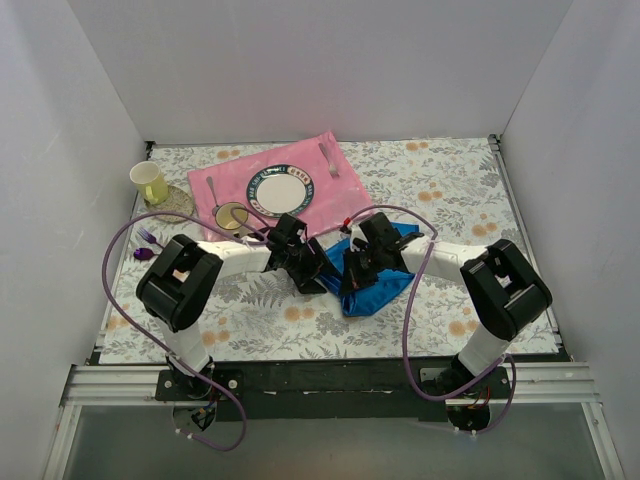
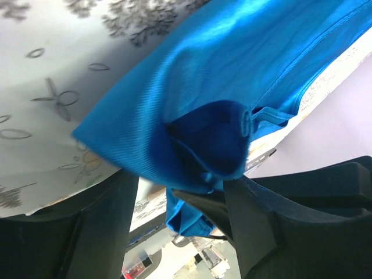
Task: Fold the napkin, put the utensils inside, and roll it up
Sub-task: Roll the napkin with the utensil
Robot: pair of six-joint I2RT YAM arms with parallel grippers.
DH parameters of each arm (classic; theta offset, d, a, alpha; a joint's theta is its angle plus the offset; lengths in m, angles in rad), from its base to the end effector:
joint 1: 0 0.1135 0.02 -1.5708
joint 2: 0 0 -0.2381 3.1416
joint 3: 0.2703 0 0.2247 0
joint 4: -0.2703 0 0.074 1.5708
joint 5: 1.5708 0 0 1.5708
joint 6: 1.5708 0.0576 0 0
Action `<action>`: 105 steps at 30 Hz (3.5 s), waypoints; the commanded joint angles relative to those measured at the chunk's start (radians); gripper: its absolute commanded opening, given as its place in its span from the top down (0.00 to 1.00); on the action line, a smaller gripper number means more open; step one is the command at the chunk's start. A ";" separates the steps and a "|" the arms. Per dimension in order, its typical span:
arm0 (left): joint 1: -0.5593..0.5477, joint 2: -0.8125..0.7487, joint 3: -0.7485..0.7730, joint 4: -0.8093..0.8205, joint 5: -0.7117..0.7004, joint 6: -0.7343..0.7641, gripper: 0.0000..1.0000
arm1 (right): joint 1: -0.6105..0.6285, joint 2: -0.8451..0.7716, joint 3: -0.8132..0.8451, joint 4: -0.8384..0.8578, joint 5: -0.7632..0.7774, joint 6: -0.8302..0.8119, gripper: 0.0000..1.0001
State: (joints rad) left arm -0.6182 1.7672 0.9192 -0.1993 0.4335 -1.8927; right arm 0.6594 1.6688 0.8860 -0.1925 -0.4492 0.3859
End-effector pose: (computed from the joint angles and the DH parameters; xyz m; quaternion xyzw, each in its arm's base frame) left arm 0.2450 -0.2039 0.1150 0.5165 -0.7913 0.3047 0.1191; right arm 0.2295 0.2095 0.1361 -0.1918 0.9144 0.3273 0.1415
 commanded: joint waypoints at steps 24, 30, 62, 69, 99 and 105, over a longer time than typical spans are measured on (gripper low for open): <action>-0.023 0.084 0.104 -0.094 -0.049 0.072 1.00 | 0.025 -0.076 0.076 -0.125 0.017 -0.291 0.56; -0.023 0.081 0.104 -0.098 -0.027 0.055 1.00 | 0.117 -0.153 0.036 -0.068 0.154 -0.280 0.05; -0.020 0.055 0.112 -0.112 -0.005 0.101 0.85 | 0.349 -0.063 0.033 -0.045 0.637 -0.216 0.99; -0.003 0.028 0.155 -0.137 -0.041 0.218 0.49 | 0.183 -0.093 -0.038 0.042 0.264 -0.211 0.99; 0.044 -0.173 -0.034 0.035 0.059 0.380 0.83 | -0.230 0.158 -0.308 0.559 -0.520 0.028 0.99; 0.035 -0.101 -0.055 0.158 0.128 0.325 0.89 | -0.239 0.177 -0.305 0.559 -0.519 0.018 0.99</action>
State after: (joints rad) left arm -0.5739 1.6466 0.8890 -0.1574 0.4870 -1.5284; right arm 0.4255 1.8210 0.5987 0.3698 -0.9913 0.4191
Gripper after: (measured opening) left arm 0.130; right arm 0.043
